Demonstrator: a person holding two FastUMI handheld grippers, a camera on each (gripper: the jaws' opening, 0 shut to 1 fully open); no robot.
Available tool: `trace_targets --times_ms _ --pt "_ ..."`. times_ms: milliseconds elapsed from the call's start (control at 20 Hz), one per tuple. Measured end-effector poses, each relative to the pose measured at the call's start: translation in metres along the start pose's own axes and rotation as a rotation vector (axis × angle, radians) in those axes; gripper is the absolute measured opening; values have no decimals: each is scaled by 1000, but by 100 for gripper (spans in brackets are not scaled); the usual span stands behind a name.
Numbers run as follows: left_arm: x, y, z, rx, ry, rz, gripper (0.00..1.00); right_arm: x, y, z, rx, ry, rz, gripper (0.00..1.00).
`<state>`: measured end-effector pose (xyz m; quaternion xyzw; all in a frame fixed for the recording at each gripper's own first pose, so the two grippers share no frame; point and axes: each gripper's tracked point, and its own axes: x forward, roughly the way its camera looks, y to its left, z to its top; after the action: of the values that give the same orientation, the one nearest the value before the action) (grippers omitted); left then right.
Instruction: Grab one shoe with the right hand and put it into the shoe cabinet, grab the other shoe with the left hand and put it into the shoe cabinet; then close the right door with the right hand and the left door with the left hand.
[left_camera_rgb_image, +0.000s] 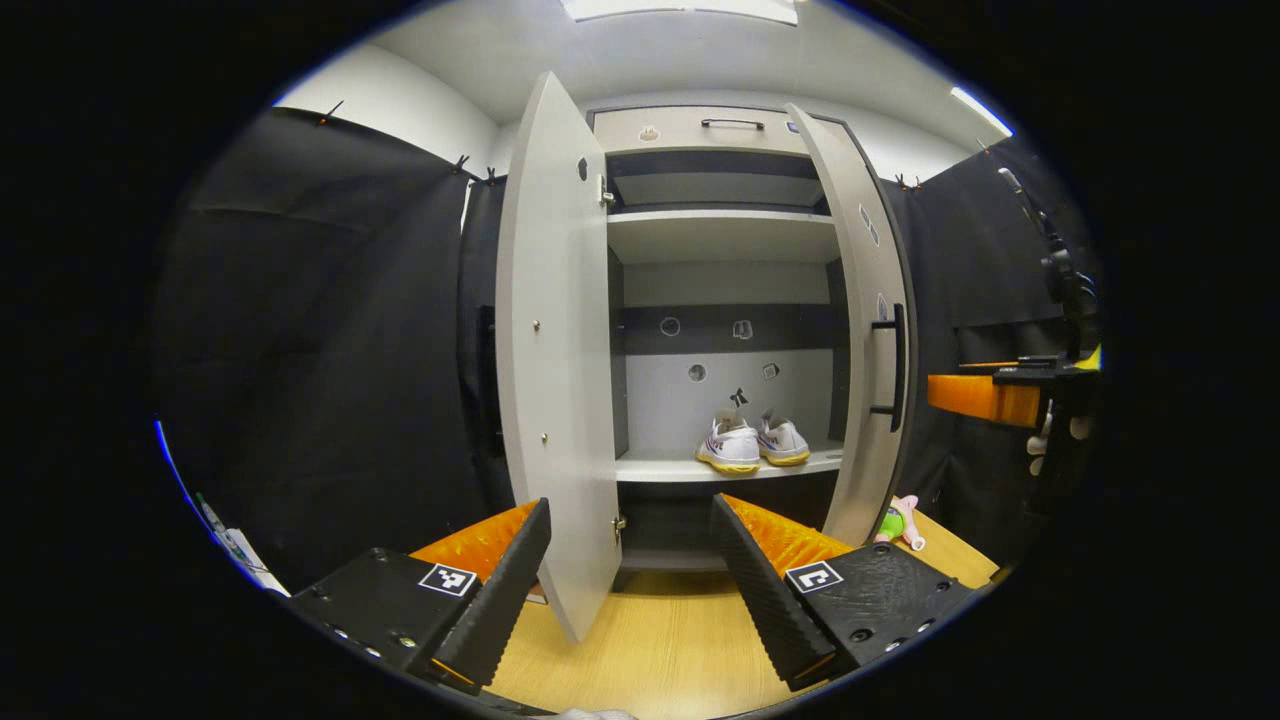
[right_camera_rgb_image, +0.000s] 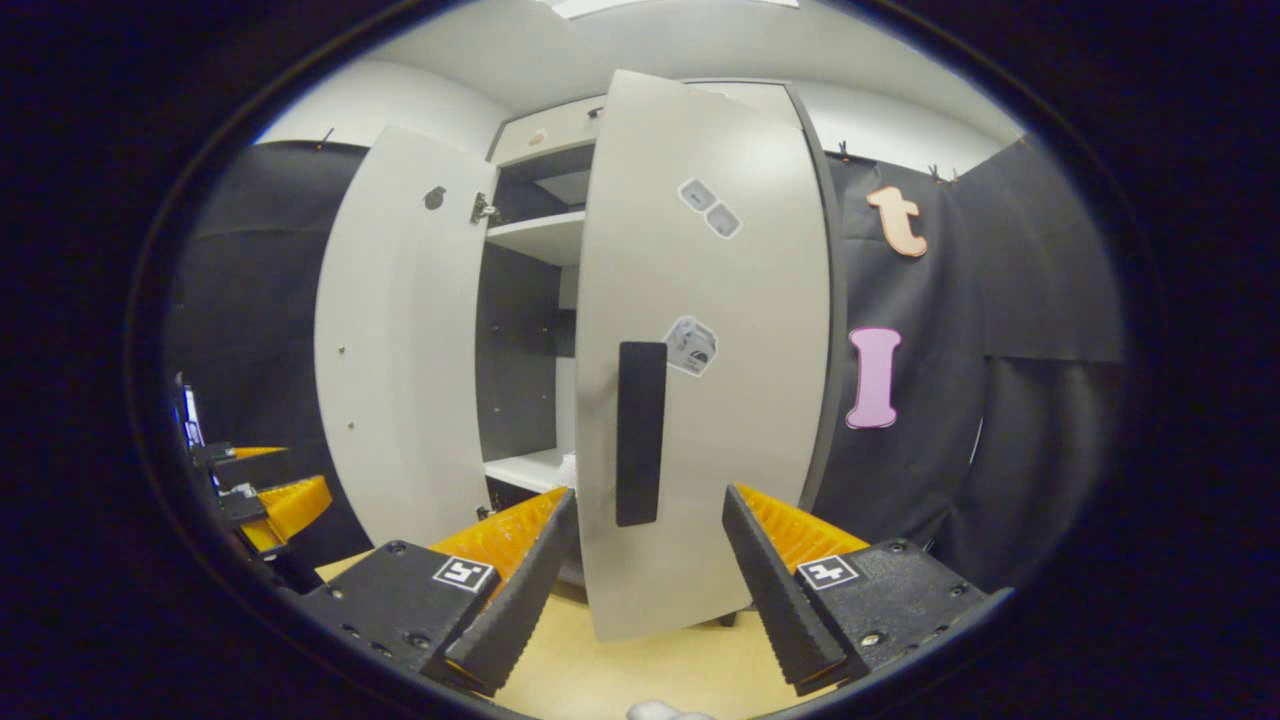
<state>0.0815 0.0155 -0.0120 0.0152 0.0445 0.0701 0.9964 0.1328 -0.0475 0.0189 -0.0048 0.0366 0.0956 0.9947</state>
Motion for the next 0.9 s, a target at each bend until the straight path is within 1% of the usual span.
trace_targets --times_ms 50,100,150,200,350,500,650,800,850,900 --pt "2 7 2 -1 -5 7 96 -4 6 -3 -2 8 6 95" --pt "5 16 5 1 -8 15 96 -6 11 -5 1 14 8 93" --pt "8 26 9 7 -15 29 96 -8 15 -8 6 21 9 93" --pt "14 39 13 17 -17 46 96 -10 20 -11 7 31 10 96" --pt "28 82 19 12 -16 107 96 -18 27 -21 16 64 -4 95" --pt "43 121 31 2 -35 158 96 -27 29 -26 29 91 -29 96" --pt "59 162 43 27 -58 215 96 -37 28 -30 29 102 -66 95" --pt "82 179 49 43 -68 224 96 -48 26 -36 34 117 -101 96" --pt "90 180 47 45 -68 218 100 -52 25 -37 44 115 -114 96" --pt "99 182 47 46 -71 214 96 -55 25 -38 56 116 -127 96"
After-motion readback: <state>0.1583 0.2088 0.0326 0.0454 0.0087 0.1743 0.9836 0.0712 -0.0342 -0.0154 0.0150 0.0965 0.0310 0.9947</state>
